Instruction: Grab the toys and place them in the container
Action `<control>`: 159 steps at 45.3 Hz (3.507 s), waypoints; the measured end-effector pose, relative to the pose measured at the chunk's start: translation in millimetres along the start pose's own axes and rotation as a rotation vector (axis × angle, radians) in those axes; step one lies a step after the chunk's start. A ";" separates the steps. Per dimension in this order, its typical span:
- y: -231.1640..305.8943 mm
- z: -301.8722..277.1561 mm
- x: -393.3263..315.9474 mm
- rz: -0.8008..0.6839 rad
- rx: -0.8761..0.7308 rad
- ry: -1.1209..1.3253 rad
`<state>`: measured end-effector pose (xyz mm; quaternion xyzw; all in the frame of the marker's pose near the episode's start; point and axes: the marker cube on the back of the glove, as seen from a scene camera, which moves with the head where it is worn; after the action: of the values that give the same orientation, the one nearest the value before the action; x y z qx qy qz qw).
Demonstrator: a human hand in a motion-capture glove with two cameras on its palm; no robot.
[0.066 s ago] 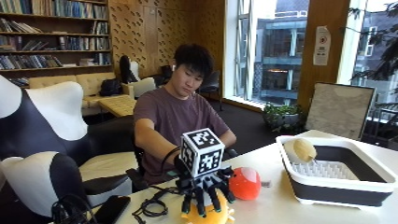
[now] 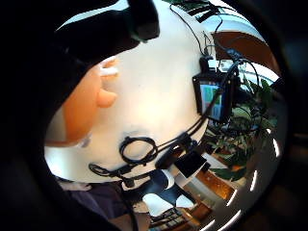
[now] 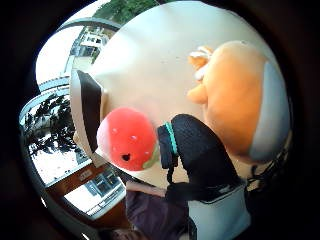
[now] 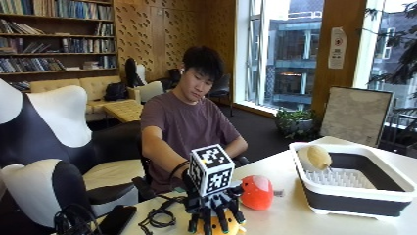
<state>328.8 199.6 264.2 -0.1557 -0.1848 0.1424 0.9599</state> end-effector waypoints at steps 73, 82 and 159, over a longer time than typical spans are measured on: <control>-14.9 -225.4 -353.7 -0.445 0.264 0.051; -33.0 -198.8 -414.5 -0.440 0.291 0.181; 29.9 -31.3 -132.3 -0.241 0.027 0.177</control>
<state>216.9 175.3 184.9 -0.1314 -0.1150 0.0144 0.9845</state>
